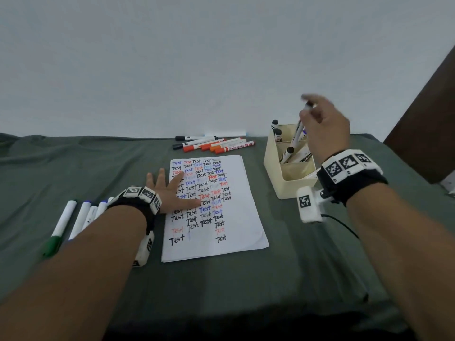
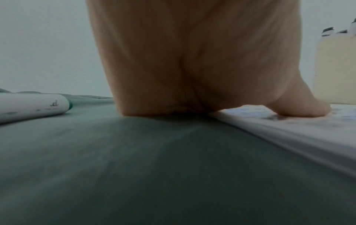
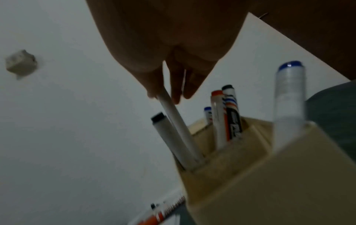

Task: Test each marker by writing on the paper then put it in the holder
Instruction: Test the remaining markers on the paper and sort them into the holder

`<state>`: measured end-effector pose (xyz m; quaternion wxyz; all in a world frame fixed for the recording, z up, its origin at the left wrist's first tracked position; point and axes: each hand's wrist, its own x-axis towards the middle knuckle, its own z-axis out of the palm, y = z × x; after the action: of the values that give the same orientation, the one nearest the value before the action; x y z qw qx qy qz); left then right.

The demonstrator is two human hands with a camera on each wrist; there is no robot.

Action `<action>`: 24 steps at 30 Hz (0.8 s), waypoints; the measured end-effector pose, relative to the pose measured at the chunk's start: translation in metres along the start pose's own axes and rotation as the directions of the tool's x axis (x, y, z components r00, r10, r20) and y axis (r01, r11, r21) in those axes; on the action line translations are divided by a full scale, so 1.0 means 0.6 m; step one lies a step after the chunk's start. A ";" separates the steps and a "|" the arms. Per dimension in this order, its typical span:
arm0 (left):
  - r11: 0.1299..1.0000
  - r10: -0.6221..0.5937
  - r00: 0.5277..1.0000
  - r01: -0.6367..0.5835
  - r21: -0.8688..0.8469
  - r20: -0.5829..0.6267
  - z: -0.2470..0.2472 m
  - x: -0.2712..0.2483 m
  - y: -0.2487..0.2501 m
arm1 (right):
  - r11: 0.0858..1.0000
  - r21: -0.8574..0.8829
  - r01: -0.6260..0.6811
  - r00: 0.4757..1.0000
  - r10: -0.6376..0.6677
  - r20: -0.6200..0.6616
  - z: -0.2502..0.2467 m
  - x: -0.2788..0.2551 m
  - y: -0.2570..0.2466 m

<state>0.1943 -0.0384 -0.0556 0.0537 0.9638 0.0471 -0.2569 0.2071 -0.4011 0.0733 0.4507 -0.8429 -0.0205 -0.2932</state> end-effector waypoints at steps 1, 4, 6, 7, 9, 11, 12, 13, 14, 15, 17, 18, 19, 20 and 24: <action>1.000 0.000 1.000 0.000 -0.001 -0.002 0.001 0.001 0.000 | 0.997 -0.072 -0.014 0.997 0.019 0.071 0.004 -0.006 0.009; 1.000 -0.004 1.000 0.004 -0.006 -0.012 0.003 0.005 -0.002 | 0.971 -0.237 0.011 0.986 0.029 0.166 0.022 -0.022 0.026; 1.000 -0.005 1.000 0.004 -0.007 -0.020 0.004 0.008 -0.004 | 0.940 -0.336 0.051 0.986 0.007 0.169 0.032 -0.031 0.019; 1.000 -0.004 1.000 0.004 -0.009 -0.023 0.004 0.010 -0.005 | 0.920 -0.380 0.097 0.985 -0.035 0.167 0.037 -0.037 0.014; 1.000 -0.006 1.000 0.006 -0.019 -0.022 0.006 0.012 -0.006 | 0.879 -0.415 0.236 0.968 -0.176 0.179 0.049 -0.052 -0.001; 1.000 -0.012 1.000 0.012 -0.025 -0.023 0.007 0.012 -0.006 | 0.843 -0.387 0.374 0.923 -0.297 0.245 0.068 -0.066 -0.021; 1.000 -0.014 1.000 0.014 -0.023 -0.023 0.006 0.011 -0.007 | 0.830 -0.365 0.422 0.896 -0.322 0.305 0.082 -0.072 -0.030; 1.000 -0.015 1.000 0.014 -0.022 -0.020 0.005 0.010 -0.006 | 0.820 -0.351 0.453 0.869 -0.317 0.381 0.099 -0.075 -0.037; 1.000 -0.013 1.000 0.012 -0.022 -0.017 0.004 0.007 -0.005 | 0.810 -0.352 0.470 0.839 -0.286 0.463 0.116 -0.077 -0.042; 1.000 -0.009 1.000 0.008 -0.026 -0.013 0.003 0.004 -0.004 | 0.799 -0.365 0.477 0.809 -0.236 0.538 0.132 -0.076 -0.046; 0.999 0.000 1.000 0.000 -0.035 -0.007 0.000 -0.003 -0.001 | 0.785 -0.406 0.469 0.759 -0.123 0.640 0.163 -0.071 -0.043; 0.999 0.002 1.000 -0.002 -0.035 -0.005 -0.001 -0.007 0.000 | 0.777 -0.431 0.458 0.738 -0.062 0.672 0.175 -0.067 -0.039; 0.999 0.003 1.000 -0.004 -0.032 -0.005 -0.003 -0.011 0.002 | 0.761 -0.465 0.452 0.717 0.001 0.698 0.187 -0.061 -0.035; 1.000 0.004 1.000 -0.005 -0.029 -0.005 -0.004 -0.014 0.003 | 0.734 -0.503 0.456 0.695 0.060 0.717 0.200 -0.055 -0.031; 1.000 0.009 1.000 -0.009 -0.027 0.001 -0.008 -0.022 0.005 | 0.622 -0.612 0.488 0.640 0.223 0.736 0.248 -0.025 -0.028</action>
<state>0.1858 -0.0415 -0.0446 0.0680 0.9631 0.0464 -0.2564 0.2603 -0.2726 0.0154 -0.0329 -0.9858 -0.1490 0.0706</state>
